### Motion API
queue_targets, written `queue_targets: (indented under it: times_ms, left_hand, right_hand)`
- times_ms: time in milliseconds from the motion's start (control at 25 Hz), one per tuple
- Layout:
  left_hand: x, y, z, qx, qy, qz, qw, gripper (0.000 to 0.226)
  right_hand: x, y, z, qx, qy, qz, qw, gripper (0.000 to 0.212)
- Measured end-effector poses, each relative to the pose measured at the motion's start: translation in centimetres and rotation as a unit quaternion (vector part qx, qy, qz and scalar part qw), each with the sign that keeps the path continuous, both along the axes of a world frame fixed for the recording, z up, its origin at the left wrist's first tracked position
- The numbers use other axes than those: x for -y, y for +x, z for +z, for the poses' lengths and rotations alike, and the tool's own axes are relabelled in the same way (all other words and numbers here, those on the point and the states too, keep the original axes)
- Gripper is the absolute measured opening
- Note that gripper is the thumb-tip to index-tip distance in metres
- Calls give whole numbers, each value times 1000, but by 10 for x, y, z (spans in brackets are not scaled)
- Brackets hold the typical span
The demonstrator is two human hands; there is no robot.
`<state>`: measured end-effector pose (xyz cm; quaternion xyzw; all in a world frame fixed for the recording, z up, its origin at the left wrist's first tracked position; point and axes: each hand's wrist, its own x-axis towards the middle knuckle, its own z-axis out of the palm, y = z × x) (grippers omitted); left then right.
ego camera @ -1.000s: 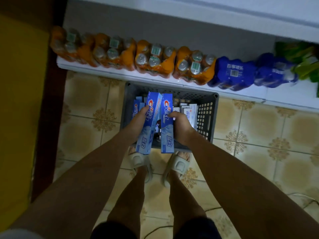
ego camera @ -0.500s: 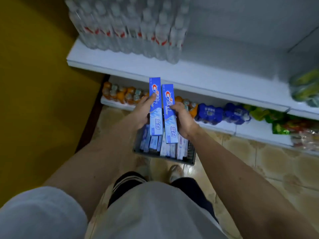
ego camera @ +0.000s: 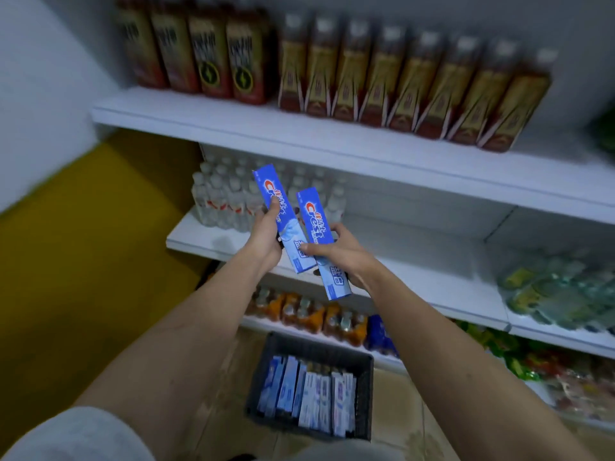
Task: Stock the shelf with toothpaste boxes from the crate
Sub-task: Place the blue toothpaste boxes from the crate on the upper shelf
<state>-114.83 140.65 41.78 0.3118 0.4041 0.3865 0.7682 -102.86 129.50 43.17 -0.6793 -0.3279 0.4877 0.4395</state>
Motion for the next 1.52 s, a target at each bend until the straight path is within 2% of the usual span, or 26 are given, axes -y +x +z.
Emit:
queue_targets:
  times_ms: [80,240,360,400,440,480,520,560,640,680,720,840,960,1120,1240,1280,1400,1520]
  left_hand:
    - [-6,-14,21,32,0,-8,999,51]
    - [-29,-62,71,12,63,-48,997,49]
    - [-65,-114,132,-6,157,-16,988,58]
    - [-75,-130,154,-50,216,-31,975,58]
    - [-86,-144,172,-133,300,-69,942,52]
    - [-95,-158,191,-225,390,-129,883,43]
    - [-101,-168,208,-306,460,-195,810,37]
    - [-105,-176,225,-370,502,-258,737,36]
    - [-109,-185,251,-455,525,-351,628,53]
    - [-110,-187,260,-478,524,-378,595,62]
    - [-111,-188,265,-490,525,-391,576,67]
    - [-113,-182,271,-496,546,-399,545,60]
    - [-122,-180,302,-479,566,-395,542,45]
    - [-143,-188,377,-453,594,-326,579,29]
    - [-154,-194,433,-443,580,-272,627,49]
    - [-158,-193,450,-454,572,-255,634,56]
    - [-162,-191,482,-494,558,-209,634,59]
    - [-164,-183,494,-510,566,-179,622,105]
  right_hand:
    - [-10,-15,22,24,27,19,999,65]
    - [-30,-42,78,117,70,81,987,61]
    - [-41,-56,127,228,78,140,960,57]
    - [-44,-60,142,264,74,159,948,56]
    - [-47,-64,156,294,73,175,937,55]
    - [-49,-69,169,324,73,189,924,55]
    - [-51,-73,181,352,73,201,911,55]
    - [-53,-75,193,374,72,212,900,55]
    - [-54,-79,214,386,72,220,893,56]
    - [-55,-81,225,389,76,219,891,56]
    - [-55,-84,234,397,79,221,887,56]
    - [-58,-90,255,422,79,237,871,55]
    - [-60,-92,279,439,110,206,868,53]
    - [-63,-72,351,471,197,109,853,53]
    - [-69,-49,408,501,195,70,840,46]
    - [-74,-38,425,509,185,56,839,45]
    - [-87,-12,460,504,157,27,849,43]
    - [-95,6,478,512,169,26,842,43]
